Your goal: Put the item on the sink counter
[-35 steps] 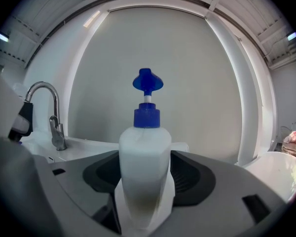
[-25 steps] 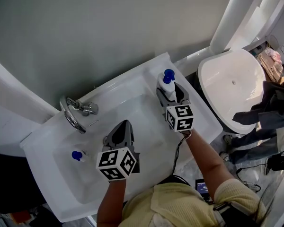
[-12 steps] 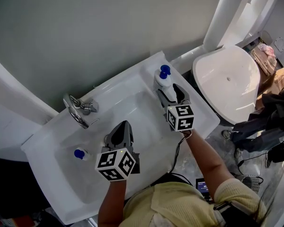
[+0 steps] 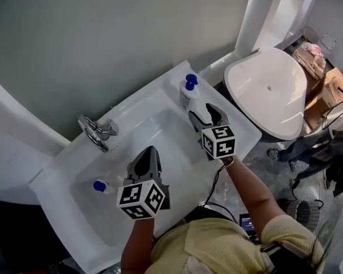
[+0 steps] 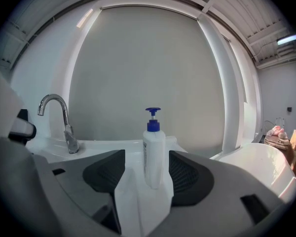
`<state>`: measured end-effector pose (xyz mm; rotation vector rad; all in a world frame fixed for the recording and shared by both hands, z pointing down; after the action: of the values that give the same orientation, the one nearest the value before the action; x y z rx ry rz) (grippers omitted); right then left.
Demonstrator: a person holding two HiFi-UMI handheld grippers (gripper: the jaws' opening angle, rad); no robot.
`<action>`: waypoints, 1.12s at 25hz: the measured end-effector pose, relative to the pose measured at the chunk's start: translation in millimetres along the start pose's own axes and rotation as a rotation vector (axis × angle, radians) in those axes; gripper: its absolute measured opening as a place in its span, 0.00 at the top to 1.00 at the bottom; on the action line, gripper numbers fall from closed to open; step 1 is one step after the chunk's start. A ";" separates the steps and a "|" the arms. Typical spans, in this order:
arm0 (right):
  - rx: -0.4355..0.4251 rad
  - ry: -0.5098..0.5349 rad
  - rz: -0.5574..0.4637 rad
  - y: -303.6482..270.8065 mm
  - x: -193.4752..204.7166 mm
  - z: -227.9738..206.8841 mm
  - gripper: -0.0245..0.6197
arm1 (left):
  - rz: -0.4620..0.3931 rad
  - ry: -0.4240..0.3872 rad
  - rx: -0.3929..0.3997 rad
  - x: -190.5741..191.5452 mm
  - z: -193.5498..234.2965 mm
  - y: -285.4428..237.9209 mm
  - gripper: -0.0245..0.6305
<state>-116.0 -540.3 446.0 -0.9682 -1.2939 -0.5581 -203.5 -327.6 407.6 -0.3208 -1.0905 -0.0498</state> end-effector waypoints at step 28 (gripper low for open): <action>0.015 -0.036 -0.042 102.1 -20.1 59.9 0.61 | -0.002 -0.009 0.149 3.3 -13.2 44.6 0.91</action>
<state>-70.1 -440.7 397.2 -0.9438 -1.3512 -0.5648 -181.8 -288.4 394.6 -0.1864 -1.0968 0.0313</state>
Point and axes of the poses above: the fingertips, and each gripper's own axes: y backward along the fingers, z to its left, x out of its underside, the point moved 3 cm from there along y, backward along the fingers, and after that the axes turned 1 degree about -x, right-handed, at the moved point
